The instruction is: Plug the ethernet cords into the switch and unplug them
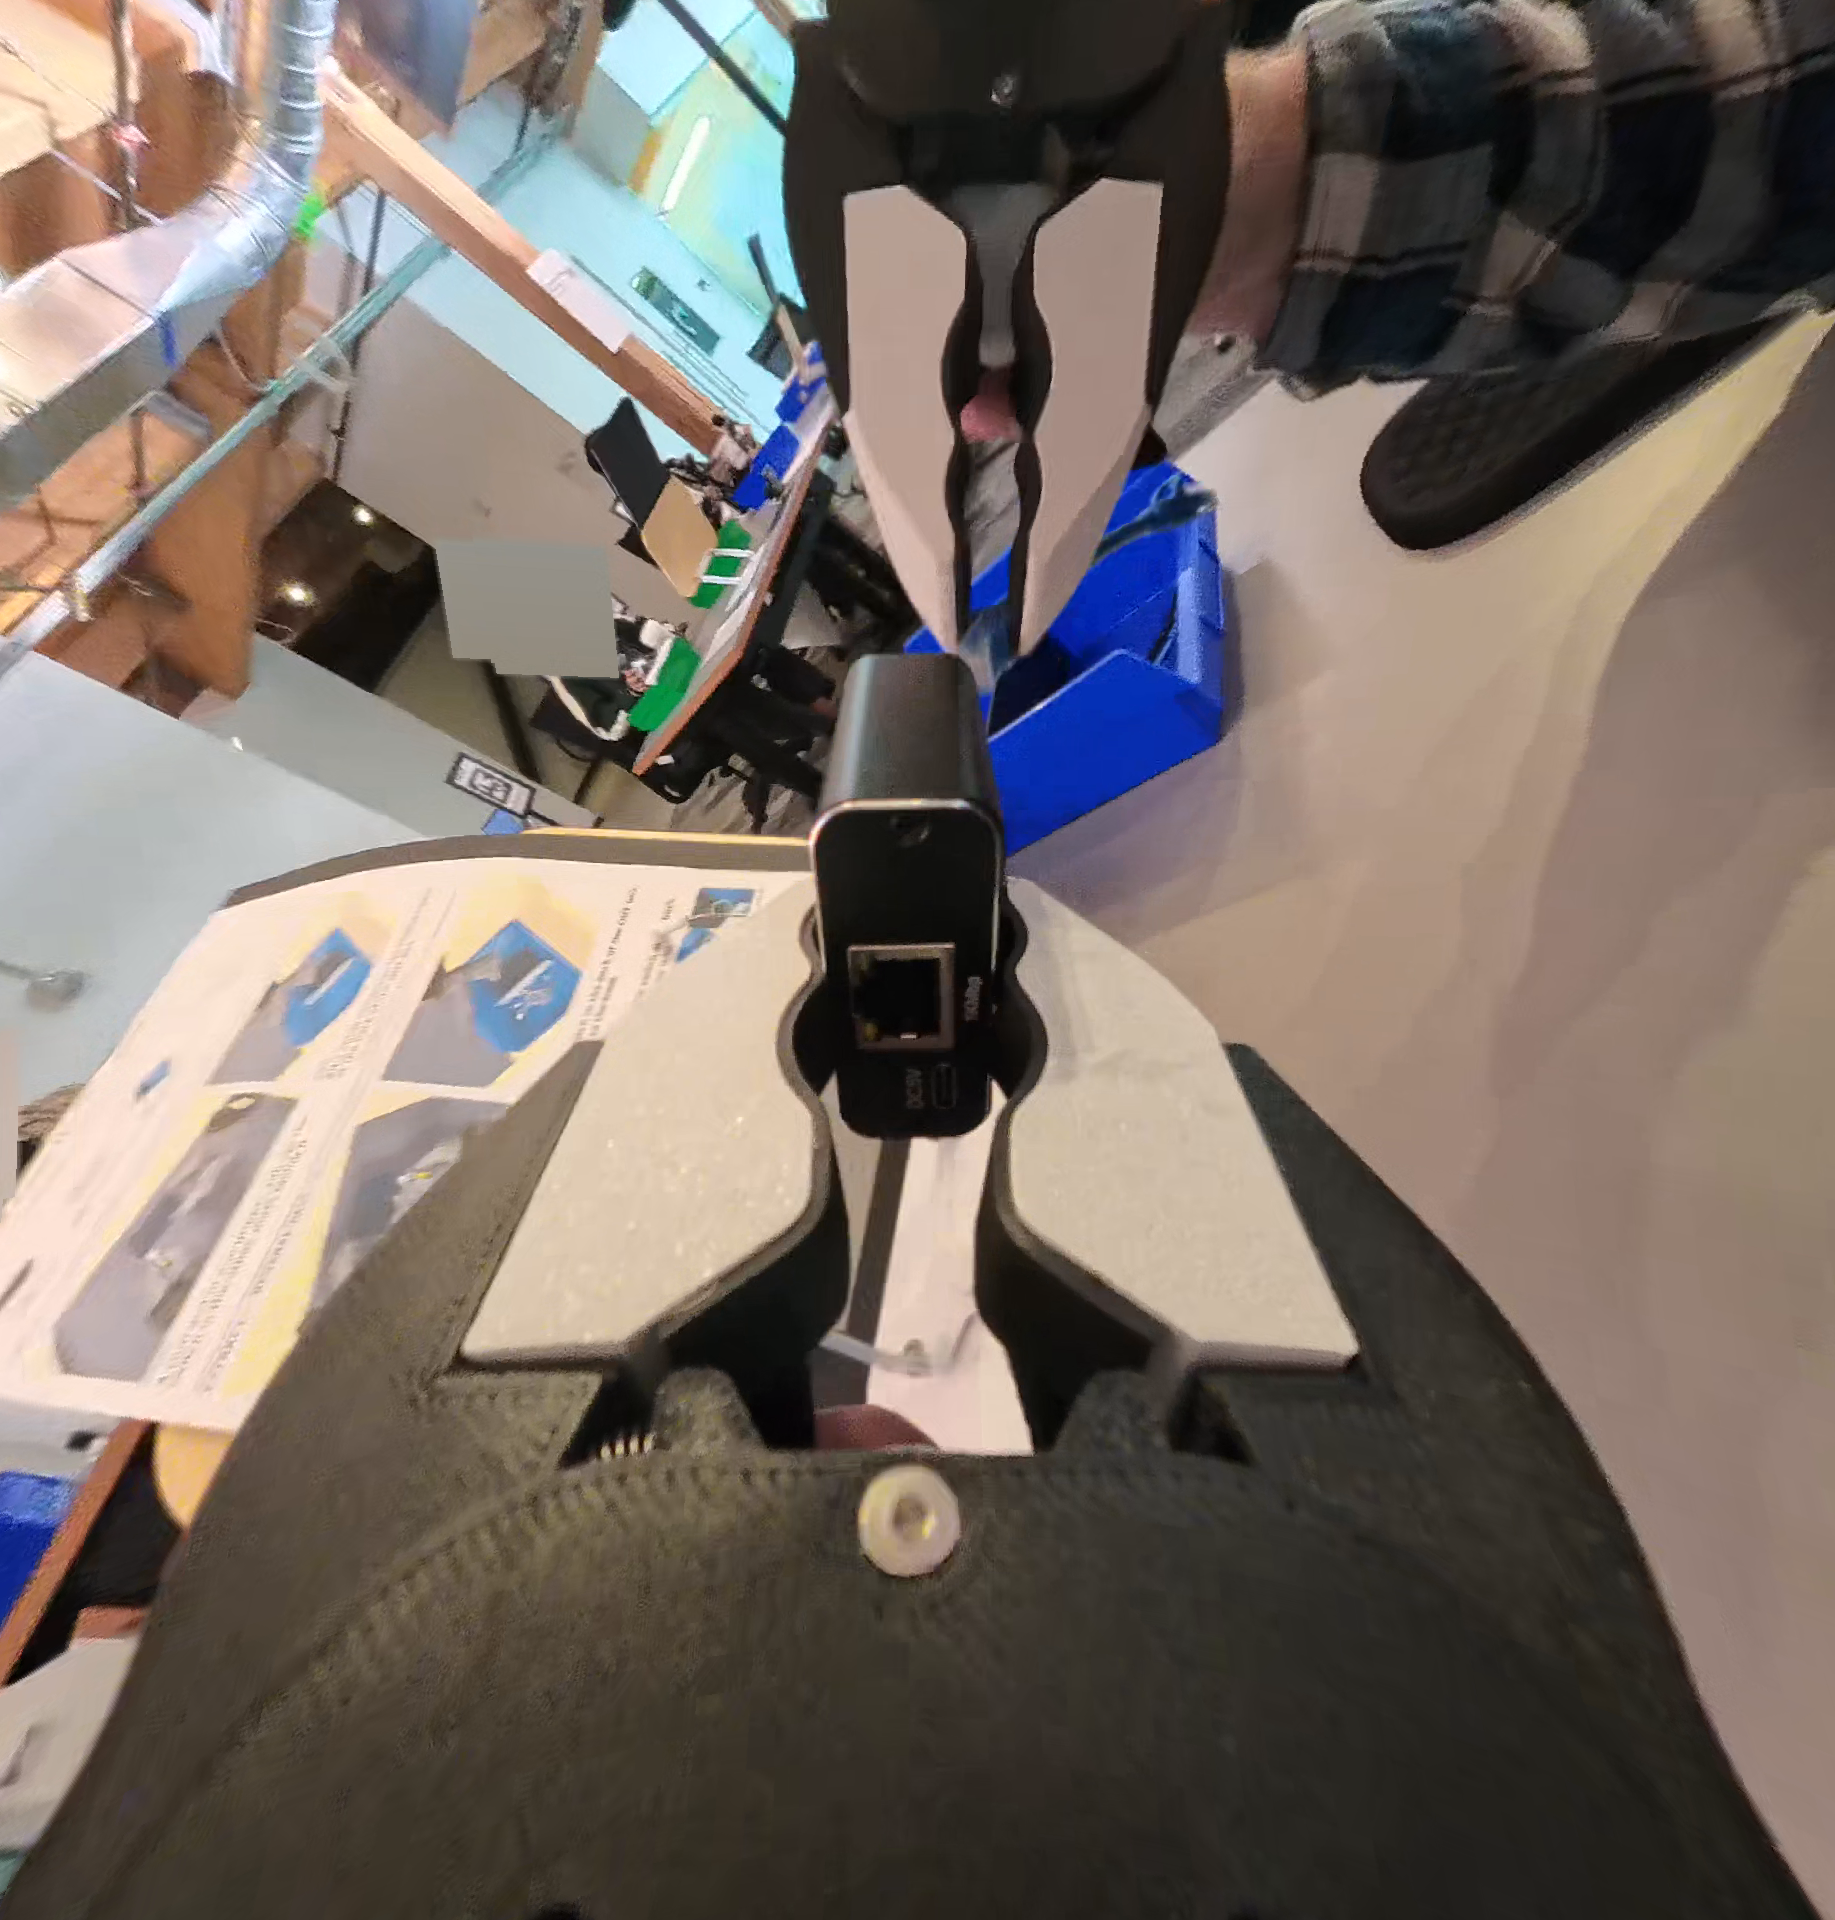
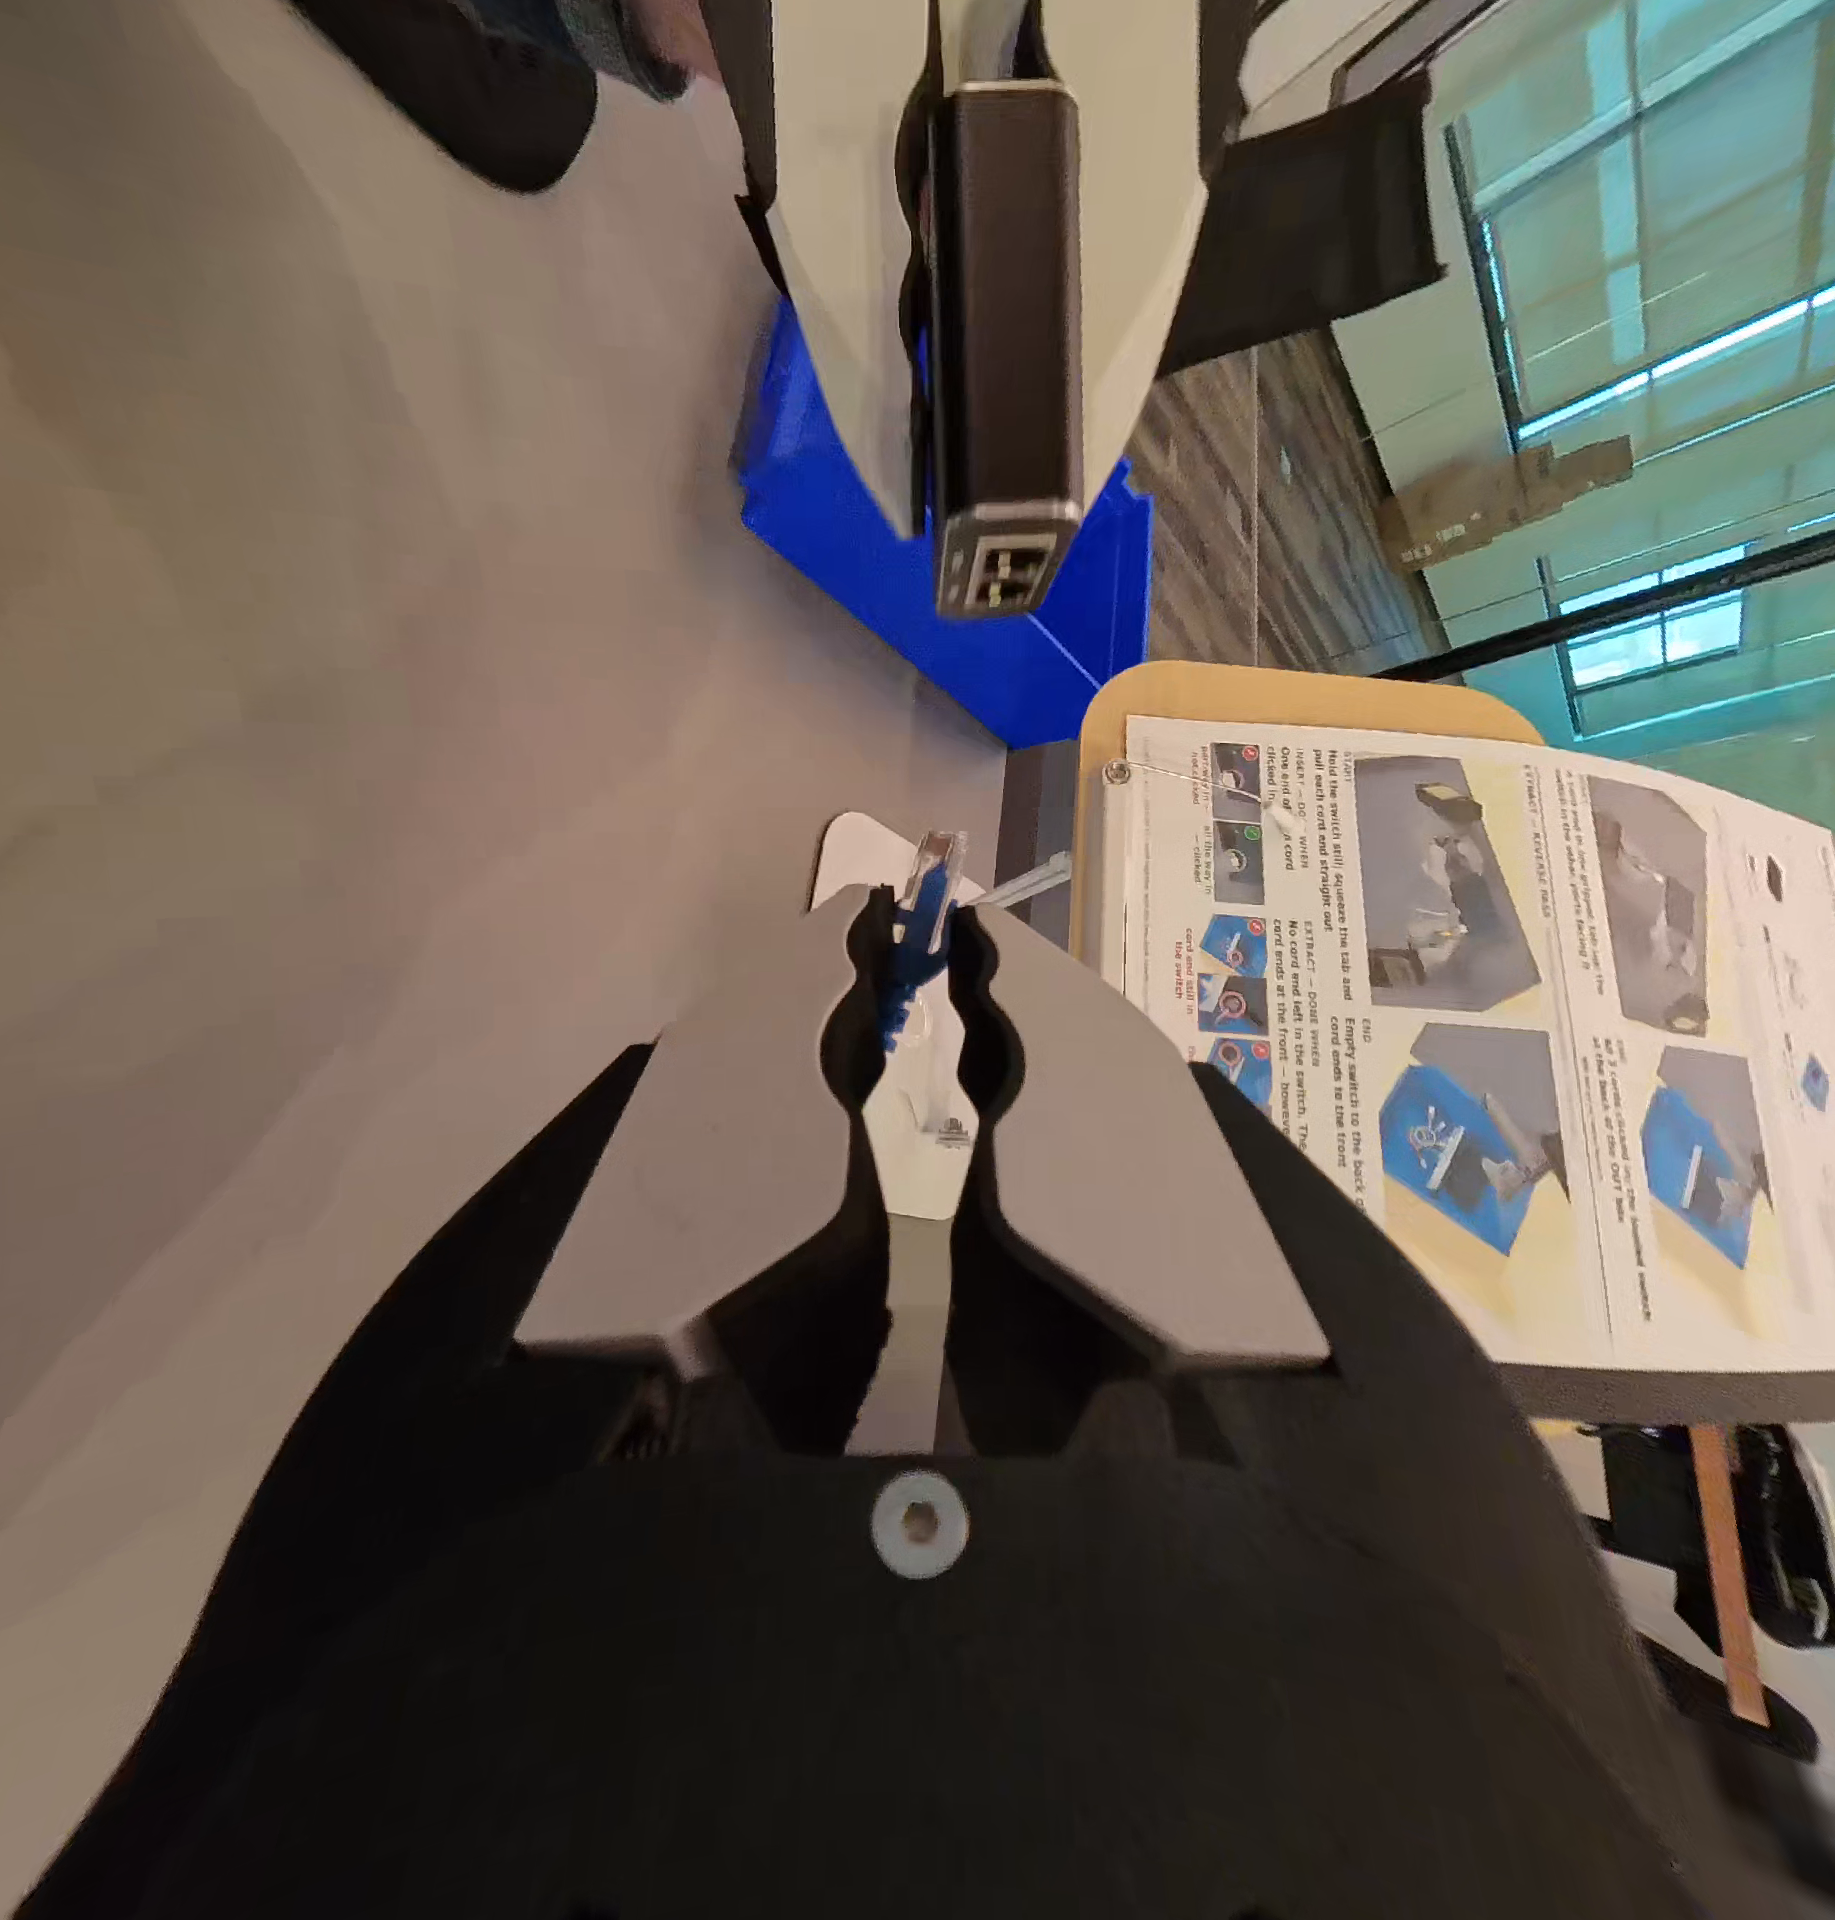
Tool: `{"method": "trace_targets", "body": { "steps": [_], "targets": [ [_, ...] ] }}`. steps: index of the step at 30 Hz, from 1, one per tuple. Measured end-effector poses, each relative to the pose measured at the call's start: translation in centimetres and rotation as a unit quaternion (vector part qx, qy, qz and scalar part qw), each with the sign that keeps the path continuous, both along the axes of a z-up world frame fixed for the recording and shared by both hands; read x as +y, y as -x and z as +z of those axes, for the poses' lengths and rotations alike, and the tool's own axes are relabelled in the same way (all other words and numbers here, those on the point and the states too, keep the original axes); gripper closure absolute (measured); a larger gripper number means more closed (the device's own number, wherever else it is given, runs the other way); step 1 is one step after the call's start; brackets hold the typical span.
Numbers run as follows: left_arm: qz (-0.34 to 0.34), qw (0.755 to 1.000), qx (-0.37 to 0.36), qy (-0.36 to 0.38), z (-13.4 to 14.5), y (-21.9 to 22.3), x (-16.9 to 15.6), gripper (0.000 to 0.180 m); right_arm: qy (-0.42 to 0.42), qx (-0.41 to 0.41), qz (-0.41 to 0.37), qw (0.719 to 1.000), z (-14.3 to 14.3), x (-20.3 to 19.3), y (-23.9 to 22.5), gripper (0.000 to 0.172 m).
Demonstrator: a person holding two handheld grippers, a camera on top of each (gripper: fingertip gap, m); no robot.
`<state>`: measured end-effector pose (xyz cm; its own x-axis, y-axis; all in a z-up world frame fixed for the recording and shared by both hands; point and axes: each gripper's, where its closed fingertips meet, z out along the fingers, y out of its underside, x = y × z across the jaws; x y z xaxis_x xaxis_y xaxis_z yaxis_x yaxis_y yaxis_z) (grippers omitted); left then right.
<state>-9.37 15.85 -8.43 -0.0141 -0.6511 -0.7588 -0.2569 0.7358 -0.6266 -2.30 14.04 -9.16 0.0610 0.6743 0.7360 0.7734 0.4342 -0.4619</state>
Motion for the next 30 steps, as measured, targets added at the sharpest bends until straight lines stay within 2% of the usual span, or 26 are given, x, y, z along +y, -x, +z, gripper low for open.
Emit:
{"method": "trace_targets", "body": {
  "steps": [4,8,12,18,26,27,28,29,30],
  "targets": [
    [-0.002,1.0,0.014,-0.001,-0.5,-0.1,-0.3,0.155,-0.007,-0.006,-0.033,0.999,0.6,0.5,-2.8,0.161],
    [-0.001,1.0,0.011,0.016,-1.5,0.5,-0.3,0.155,0.018,0.013,-0.106,0.994,0.6,2.3,-10.2,0.16],
    [-0.002,1.0,0.023,0.02,-2.6,0.3,-0.3,0.155,0.04,0.014,-0.168,0.985,-0.9,4.2,-17.2,0.16],
    [0.001,0.999,0.033,0.023,-3.3,0.0,-0.4,0.155,0.084,-0.002,-0.231,0.969,-6.0,7.7,-24.3,0.16],
    [-0.001,0.999,0.041,0.026,-3.9,-0.3,-0.5,0.155,0.159,-0.059,-0.263,0.95,-14.8,10.1,-28.8,0.159],
    [-0.002,0.999,0.04,0.027,-3.9,-0.4,-0.5,0.155,0.166,-0.068,-0.278,0.944,-15.7,10.5,-29.6,0.155],
    [-0.003,0.999,0.039,0.027,-3.9,-0.4,-0.5,0.155,0.167,-0.073,-0.292,0.939,-16.3,10.9,-30.3,0.134],
    [-0.004,0.999,0.038,0.026,-3.9,-0.5,-0.5,0.155,0.169,-0.067,-0.296,0.938,-16.4,11.0,-30.5,0.127],
    [-0.004,0.999,0.039,0.026,-3.9,-0.5,-0.5,0.155,0.168,-0.057,-0.296,0.939,-16.1,10.9,-30.5,0.127]
  ]
}}
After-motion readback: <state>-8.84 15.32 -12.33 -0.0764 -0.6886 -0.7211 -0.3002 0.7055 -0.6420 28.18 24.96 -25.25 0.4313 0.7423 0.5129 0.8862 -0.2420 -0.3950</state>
